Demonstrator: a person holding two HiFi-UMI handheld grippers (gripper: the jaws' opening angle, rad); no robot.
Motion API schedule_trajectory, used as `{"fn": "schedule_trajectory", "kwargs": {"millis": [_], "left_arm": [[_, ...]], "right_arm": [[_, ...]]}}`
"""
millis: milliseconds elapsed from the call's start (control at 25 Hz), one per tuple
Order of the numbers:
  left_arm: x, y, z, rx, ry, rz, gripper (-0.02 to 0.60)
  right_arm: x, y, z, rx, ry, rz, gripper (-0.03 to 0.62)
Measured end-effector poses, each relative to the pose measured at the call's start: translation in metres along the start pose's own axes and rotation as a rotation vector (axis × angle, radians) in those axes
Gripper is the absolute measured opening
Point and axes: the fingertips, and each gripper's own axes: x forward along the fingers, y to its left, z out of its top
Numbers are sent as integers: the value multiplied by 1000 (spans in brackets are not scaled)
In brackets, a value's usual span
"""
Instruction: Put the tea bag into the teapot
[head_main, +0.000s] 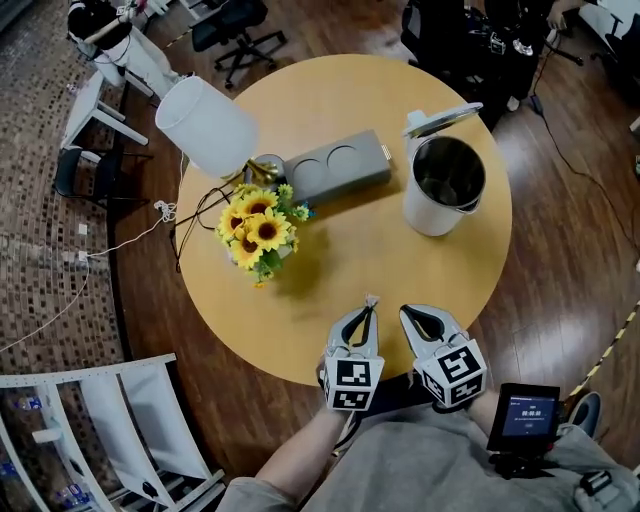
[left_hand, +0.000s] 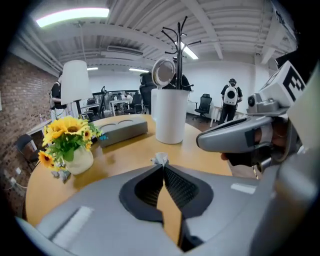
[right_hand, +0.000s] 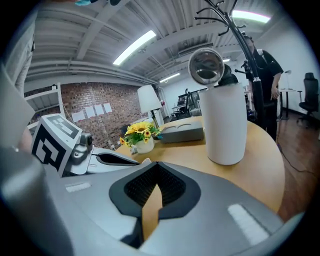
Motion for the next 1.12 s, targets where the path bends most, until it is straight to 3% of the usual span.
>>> {"fn": "schedule_trajectory", "kwargs": {"millis": [320, 600, 760, 1120], "left_arm": [[-46, 7, 85, -8, -234, 45, 12], [-86, 7, 129, -2, -389, 75, 12], [-101, 3, 137, -3, -436, 79, 12], [-109, 1, 133, -5, -456, 41, 12]], "right_arm": [[-17, 16, 78, -111, -159, 5, 9], [-38, 34, 119, -189, -271, 16, 9], [-48, 43, 127, -214, -296, 15, 9], [-54, 51, 122, -218, -297, -32, 9]]}}
